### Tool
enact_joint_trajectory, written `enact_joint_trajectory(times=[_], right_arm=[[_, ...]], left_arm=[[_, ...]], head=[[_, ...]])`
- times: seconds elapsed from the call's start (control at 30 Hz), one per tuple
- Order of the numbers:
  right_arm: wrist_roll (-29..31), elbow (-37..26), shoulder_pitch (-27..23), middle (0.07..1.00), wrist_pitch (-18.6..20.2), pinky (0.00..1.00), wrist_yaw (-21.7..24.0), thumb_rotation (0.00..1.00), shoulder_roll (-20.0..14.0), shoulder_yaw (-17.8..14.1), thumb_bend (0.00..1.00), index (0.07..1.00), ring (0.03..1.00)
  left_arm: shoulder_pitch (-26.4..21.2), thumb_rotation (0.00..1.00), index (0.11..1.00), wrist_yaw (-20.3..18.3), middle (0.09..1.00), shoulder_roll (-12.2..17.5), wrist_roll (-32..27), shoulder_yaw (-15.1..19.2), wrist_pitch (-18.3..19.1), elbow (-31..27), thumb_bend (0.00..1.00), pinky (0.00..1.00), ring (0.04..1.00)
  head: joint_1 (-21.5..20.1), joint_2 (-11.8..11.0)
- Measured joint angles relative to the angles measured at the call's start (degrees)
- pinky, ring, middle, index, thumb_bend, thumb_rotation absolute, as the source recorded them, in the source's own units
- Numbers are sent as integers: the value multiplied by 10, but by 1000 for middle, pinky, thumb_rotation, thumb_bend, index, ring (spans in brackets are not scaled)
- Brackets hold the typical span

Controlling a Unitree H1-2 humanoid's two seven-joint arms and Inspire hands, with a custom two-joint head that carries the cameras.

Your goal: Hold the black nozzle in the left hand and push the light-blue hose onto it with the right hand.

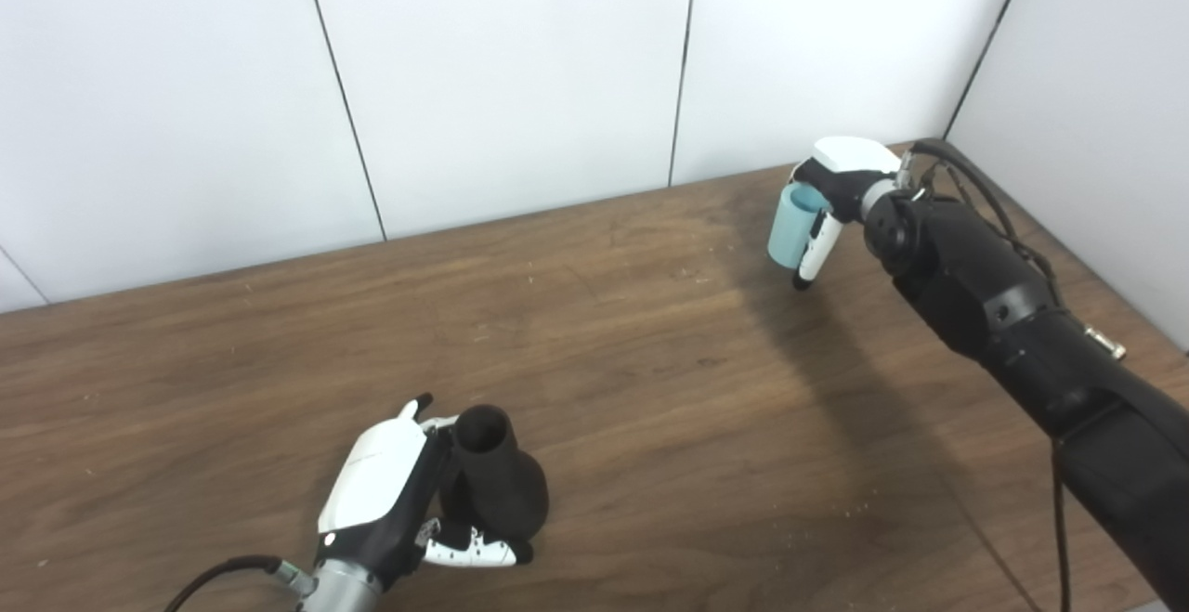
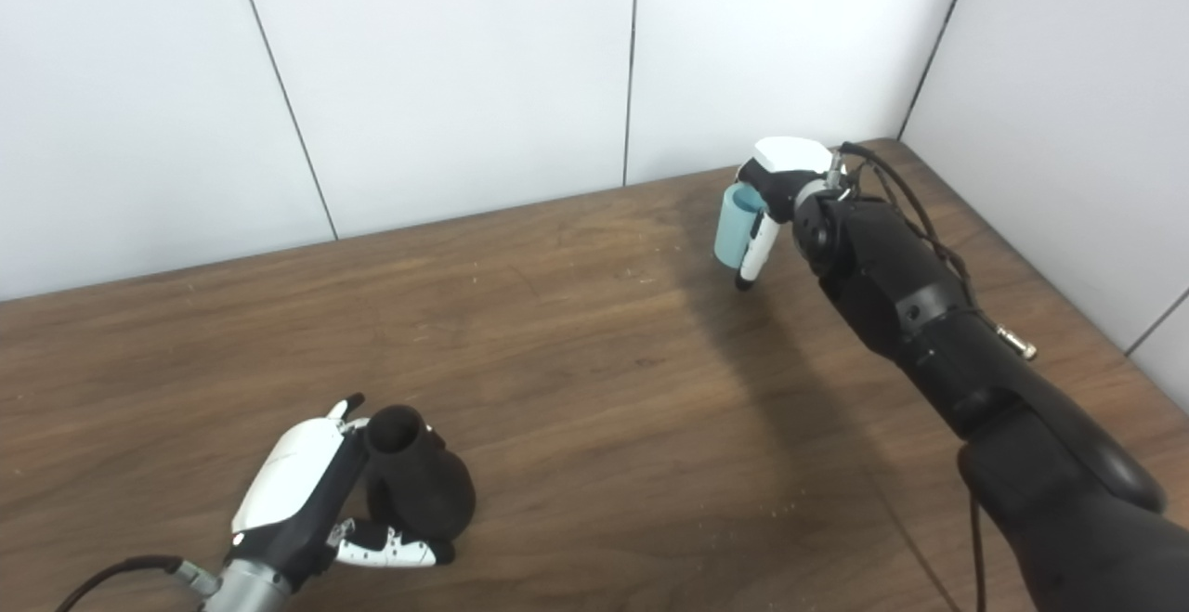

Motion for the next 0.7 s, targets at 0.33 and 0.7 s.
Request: enact_joint_trajectory(times=[0.33, 0.7], right_arm=[[-1, 8, 0, 568, -15, 481, -46, 100, 4, -6, 581, 520, 507], [-4, 16, 6, 499, -62, 344, -153, 0, 10, -18, 513, 536, 387]], left_arm=[[-1, 0, 479, -1, 509, 0, 0, -1, 1, 0, 523, 1000, 730], [-1, 0, 479, -2, 509, 0, 1, -2, 2, 0, 523, 1000, 730]], head=[[0, 1], [1, 3]])
